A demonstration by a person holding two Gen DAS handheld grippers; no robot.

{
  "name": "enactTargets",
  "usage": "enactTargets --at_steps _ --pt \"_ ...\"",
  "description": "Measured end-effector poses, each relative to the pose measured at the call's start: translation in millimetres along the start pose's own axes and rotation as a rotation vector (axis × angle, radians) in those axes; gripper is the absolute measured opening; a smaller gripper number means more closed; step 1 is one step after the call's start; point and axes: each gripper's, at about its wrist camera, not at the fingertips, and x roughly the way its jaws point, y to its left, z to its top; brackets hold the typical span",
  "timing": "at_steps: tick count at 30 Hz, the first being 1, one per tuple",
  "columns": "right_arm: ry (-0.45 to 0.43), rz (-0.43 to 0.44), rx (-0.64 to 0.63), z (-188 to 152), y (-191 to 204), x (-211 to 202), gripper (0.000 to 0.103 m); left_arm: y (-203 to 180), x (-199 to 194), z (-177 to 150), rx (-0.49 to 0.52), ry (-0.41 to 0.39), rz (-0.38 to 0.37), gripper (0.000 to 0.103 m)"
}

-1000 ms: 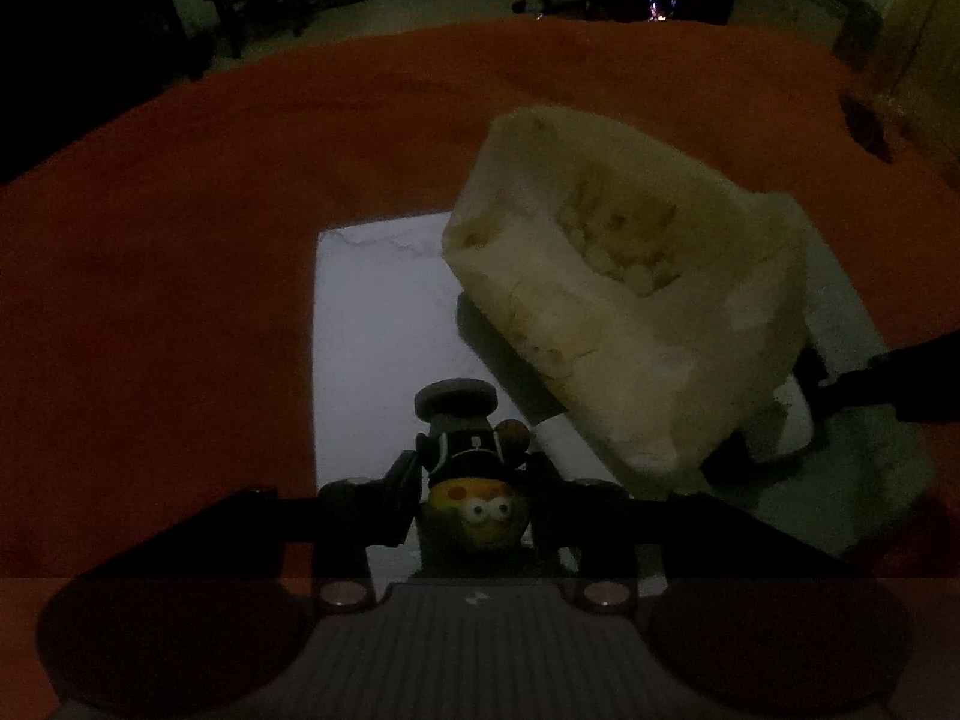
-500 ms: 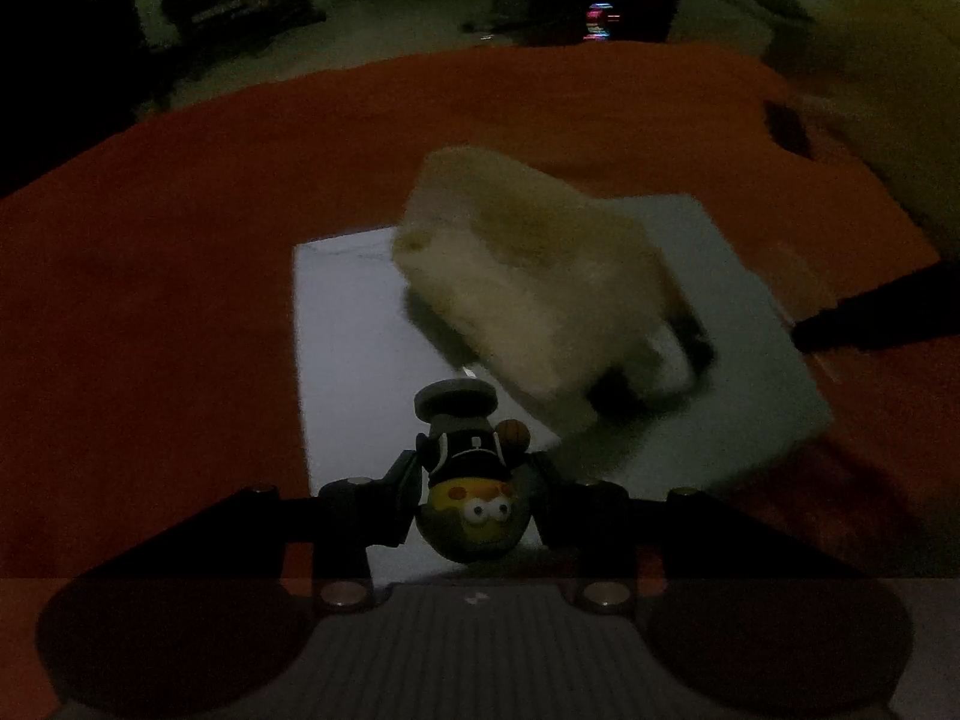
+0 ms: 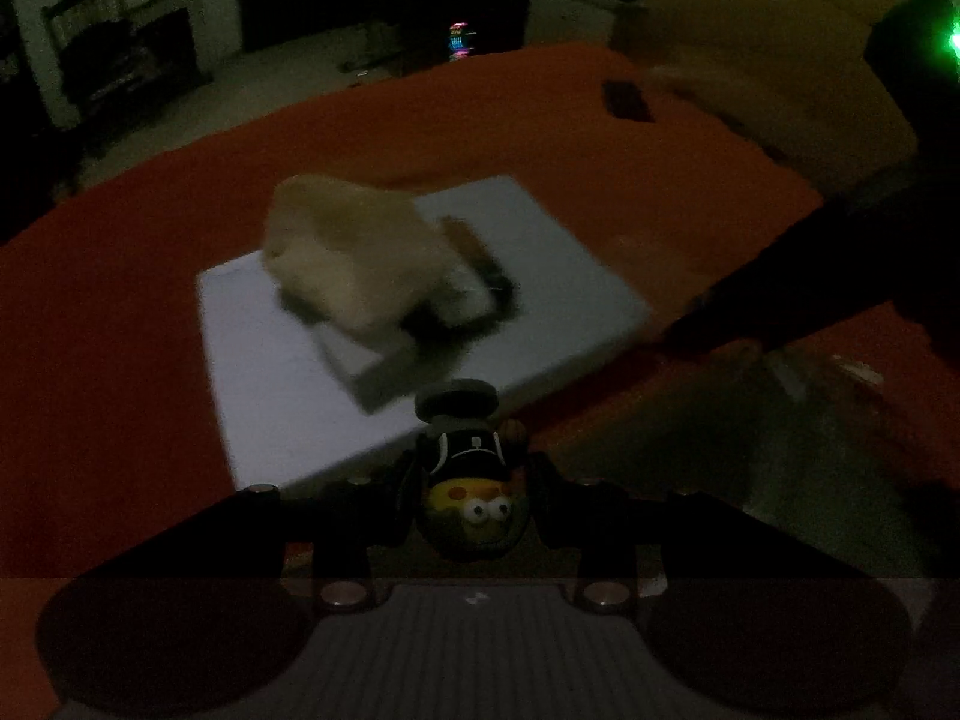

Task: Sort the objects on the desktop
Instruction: 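Carry the figurine and glass tube into the white box with both tools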

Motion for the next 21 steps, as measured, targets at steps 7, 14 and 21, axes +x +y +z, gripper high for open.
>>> enactTargets --at_steps 7,14,21 --pt "0.075 0.007 -0.016 -53.8 26.2 6.4 0.032 -41.6 -7.3 -33.5 0.115 0.043 -0.049 0.033" --pt "0.188 -0.008 -0.038 -110.0 40.7 25.1 0.032 -66.4 4.3 -74.6 0.189 0.126 -0.092 0.033" --pt "0.279 -0.02 -0.071 -140.6 45.8 46.3 0.032 -79.3 19.6 -110.0 0.247 0.217 -0.12 0.033"
